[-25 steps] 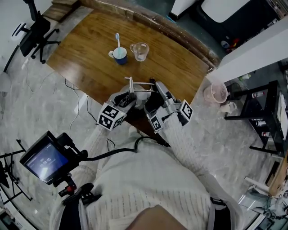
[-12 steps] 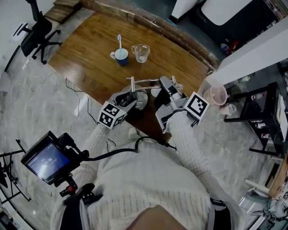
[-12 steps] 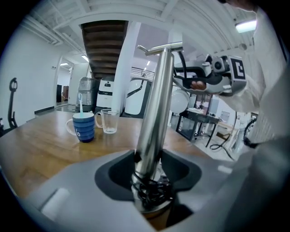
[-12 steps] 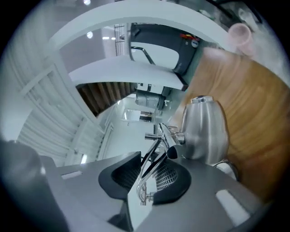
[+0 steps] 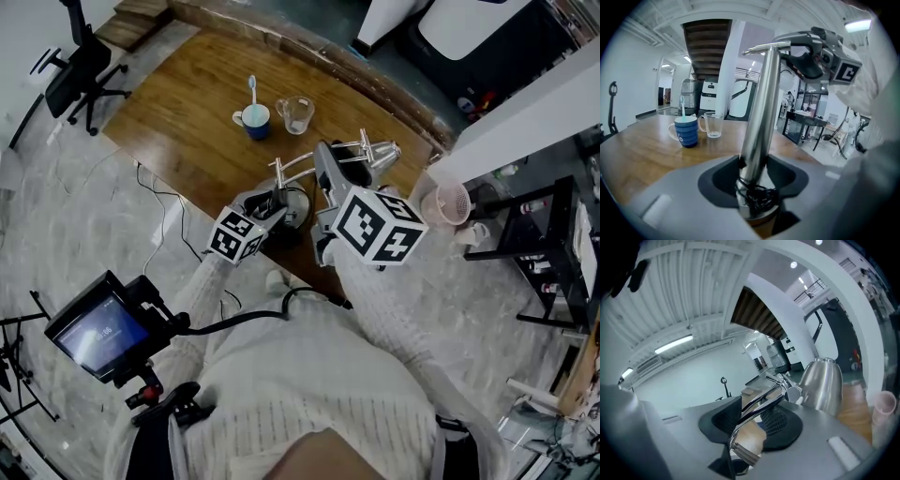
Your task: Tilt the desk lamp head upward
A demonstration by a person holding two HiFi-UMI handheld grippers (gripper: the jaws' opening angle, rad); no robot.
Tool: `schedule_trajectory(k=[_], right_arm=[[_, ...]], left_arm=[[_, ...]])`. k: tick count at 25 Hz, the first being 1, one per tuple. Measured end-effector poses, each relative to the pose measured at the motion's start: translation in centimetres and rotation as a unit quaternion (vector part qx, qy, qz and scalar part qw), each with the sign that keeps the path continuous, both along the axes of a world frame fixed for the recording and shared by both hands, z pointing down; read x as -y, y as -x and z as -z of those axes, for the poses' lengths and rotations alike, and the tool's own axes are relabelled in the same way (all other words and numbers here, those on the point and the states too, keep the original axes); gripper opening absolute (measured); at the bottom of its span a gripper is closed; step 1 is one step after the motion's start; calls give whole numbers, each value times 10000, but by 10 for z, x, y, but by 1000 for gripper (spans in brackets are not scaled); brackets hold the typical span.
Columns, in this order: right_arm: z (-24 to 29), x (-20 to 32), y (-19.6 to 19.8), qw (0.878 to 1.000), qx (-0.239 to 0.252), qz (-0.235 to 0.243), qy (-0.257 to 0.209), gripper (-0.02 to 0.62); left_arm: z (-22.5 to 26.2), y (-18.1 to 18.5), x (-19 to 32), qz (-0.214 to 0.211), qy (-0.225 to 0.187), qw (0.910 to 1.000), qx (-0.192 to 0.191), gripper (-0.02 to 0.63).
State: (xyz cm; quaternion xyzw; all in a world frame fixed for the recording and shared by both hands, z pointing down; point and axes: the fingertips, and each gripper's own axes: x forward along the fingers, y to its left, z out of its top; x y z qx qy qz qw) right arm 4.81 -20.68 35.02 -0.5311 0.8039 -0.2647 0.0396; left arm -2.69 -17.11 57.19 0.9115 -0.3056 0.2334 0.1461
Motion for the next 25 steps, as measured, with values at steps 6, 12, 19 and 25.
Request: schedule_trajectory(k=[6,12,19,25], right_arm=[[12,6,17,9937,-1028,345,-274,121],[24,11,40,9751,-2014,690,-619,127],[29,10,51,9582,-2617,746,-881,135],[32,9,59,9450,-2990,767,-1082,143]], left_arm=[[-1,0,6,-63,128,9999,52,187],[-3,2,10,17,176,9998,61,189],[-2,3,12,12,232,9997,43,190],[-3,3,13,-11,281,9996,8,190]])
